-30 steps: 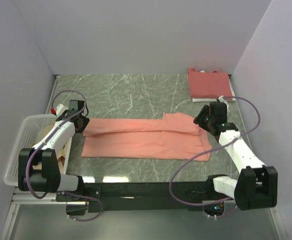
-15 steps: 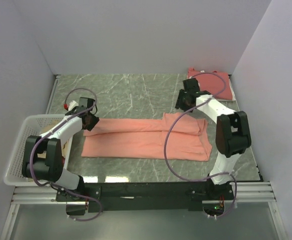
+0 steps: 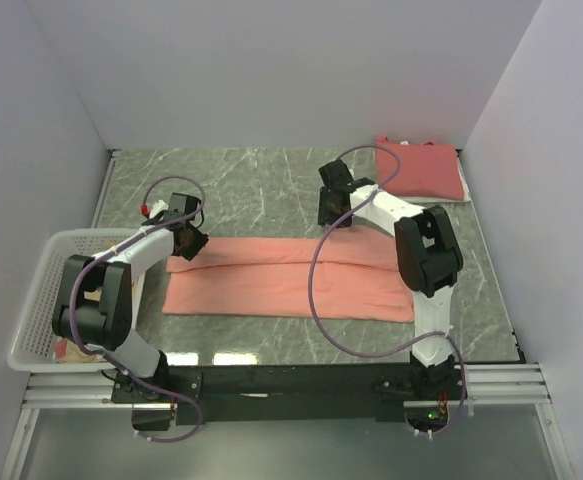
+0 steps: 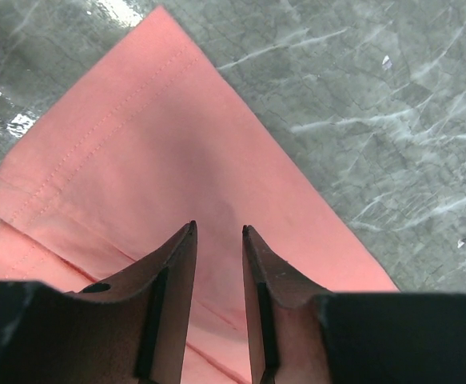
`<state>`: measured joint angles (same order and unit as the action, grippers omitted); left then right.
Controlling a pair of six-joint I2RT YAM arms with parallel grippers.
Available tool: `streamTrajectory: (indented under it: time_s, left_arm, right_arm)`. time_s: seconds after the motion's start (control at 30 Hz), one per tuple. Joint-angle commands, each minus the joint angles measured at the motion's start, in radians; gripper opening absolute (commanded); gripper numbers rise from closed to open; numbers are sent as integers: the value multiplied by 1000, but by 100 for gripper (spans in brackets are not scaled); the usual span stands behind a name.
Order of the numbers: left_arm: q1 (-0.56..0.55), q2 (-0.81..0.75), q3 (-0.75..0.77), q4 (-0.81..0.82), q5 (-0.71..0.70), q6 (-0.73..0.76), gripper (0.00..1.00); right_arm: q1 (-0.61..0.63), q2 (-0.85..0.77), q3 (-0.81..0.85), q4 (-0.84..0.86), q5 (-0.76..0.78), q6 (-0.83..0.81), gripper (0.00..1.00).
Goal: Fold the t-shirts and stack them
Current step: Fold the tshirt
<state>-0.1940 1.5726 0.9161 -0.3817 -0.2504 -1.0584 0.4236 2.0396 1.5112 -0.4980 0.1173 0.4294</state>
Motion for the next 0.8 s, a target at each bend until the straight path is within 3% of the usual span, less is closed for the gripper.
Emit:
streamTrajectory:
  time_s: [0.0,0.4,0.7,0.77]
  left_arm:
    - [-7,0,35,30,10,18,35]
    - [-9,9,27,37,16,17,34]
    - [-10,10,12,41,14,15,34]
    - [-10,9,4,47,19,15,34]
  right_arm:
    - [14,36,79,-37,59,6,50]
    - [20,77,109,-42,61,11,33]
    - [26,27,69,-24,62,20,6]
    - [26,1,47,-17,71,28,3]
